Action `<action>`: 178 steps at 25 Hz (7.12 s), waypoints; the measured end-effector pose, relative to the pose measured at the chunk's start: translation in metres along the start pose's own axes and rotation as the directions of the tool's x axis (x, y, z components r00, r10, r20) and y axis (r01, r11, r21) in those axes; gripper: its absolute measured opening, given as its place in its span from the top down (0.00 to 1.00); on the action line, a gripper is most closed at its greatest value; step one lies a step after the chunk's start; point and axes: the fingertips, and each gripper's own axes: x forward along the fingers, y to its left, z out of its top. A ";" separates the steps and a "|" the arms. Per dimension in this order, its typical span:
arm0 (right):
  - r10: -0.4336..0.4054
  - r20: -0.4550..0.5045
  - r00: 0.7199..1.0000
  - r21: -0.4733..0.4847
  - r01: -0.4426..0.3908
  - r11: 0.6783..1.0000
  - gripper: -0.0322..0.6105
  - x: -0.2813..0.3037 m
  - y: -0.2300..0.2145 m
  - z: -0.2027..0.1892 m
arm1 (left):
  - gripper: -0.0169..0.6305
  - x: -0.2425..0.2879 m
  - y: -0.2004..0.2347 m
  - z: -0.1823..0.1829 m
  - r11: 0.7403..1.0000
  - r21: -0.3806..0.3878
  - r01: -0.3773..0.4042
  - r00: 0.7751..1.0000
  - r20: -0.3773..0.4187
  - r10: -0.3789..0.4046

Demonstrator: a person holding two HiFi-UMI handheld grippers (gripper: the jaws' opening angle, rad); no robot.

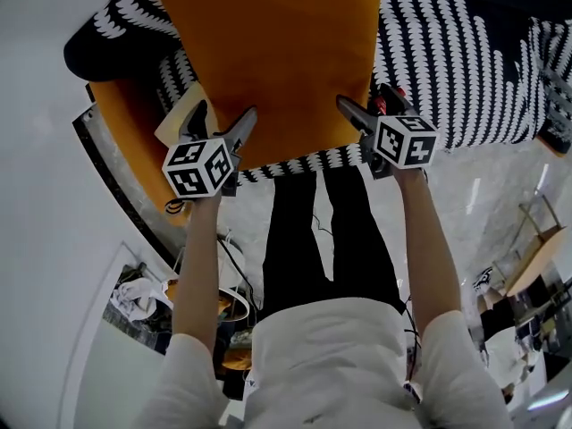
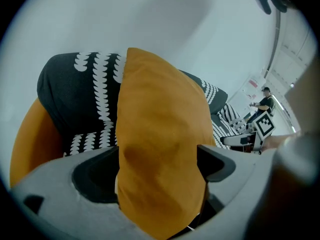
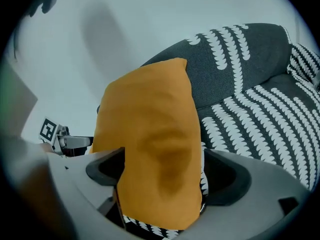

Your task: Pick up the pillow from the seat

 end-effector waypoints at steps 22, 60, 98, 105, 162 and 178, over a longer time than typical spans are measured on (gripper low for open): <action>0.127 -0.082 0.989 0.016 -0.126 0.992 0.19 0.065 0.004 -0.010 | 0.10 0.035 0.033 -0.014 0.997 -0.043 0.059 0.998 -0.021 -0.060; 0.095 -0.062 0.994 -0.069 -0.100 0.993 0.59 0.031 0.041 -0.013 | 0.41 0.010 -0.003 -0.018 0.998 -0.041 0.046 0.997 0.059 -0.043; 0.182 0.103 0.978 -0.195 -0.159 0.968 0.63 -0.203 0.112 0.069 | 0.44 -0.186 -0.157 0.060 1.000 -0.014 -0.017 0.964 0.266 0.020; 0.211 0.137 0.968 -0.260 -0.170 0.951 0.63 -0.247 0.148 0.077 | 0.45 -0.237 -0.172 0.062 1.000 -0.012 -0.024 0.943 0.331 0.026; 0.188 0.547 0.816 -0.428 0.079 0.901 0.66 -0.431 0.361 -0.049 | 0.48 -0.498 -0.165 -0.019 0.947 0.299 0.119 0.738 0.611 -0.286; 0.177 0.564 0.806 -0.404 0.083 0.911 0.67 -0.440 0.355 -0.050 | 0.49 -0.499 -0.175 -0.014 0.940 0.321 0.120 0.734 0.608 -0.301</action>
